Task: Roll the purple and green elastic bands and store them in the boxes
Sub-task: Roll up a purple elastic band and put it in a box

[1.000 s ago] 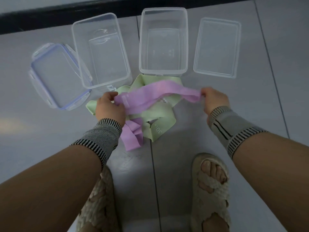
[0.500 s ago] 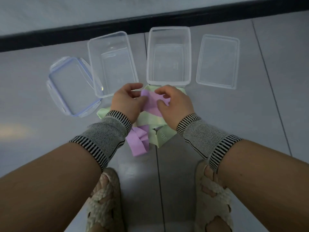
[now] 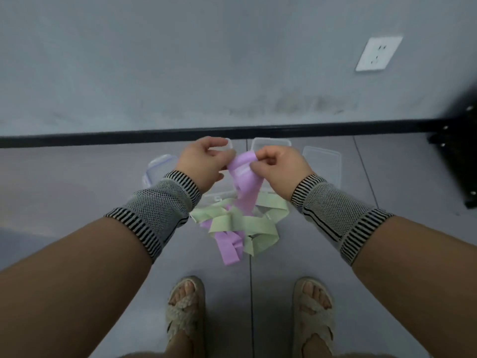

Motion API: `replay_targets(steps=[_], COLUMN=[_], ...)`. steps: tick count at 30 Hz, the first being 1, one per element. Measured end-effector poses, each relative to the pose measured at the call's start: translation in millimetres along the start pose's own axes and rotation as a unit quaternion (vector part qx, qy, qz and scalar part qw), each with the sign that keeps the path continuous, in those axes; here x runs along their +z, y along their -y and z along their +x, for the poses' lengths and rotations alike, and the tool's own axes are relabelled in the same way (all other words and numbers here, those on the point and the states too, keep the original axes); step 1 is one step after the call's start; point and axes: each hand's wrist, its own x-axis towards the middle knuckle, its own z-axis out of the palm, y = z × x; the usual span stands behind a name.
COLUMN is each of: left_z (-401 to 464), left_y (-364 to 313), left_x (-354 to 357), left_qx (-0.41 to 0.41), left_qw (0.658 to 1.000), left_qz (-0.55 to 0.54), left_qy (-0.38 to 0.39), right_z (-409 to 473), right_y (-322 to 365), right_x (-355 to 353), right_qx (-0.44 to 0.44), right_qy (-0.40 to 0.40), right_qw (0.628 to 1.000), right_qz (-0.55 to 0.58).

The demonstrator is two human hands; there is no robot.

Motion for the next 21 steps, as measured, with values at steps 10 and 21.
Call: replay_targets(steps=[10,21], left_z=[-115,-165], left_y=[-71,-56], left_x=[-13,-17], left_qx=[0.108,0.197], left_qw=[0.991,0.979], left_qz=[-0.075,-0.002], left_qy=[-0.013,-0.051], right_z=[-89,-128], right_y=[83,97], right_x=[-25,-7], right_qx=[-0.013,0.026], right_qy=[-0.040,-0.088], right_qw=[0.998,0.971], right_qz=[0.053,0.220])
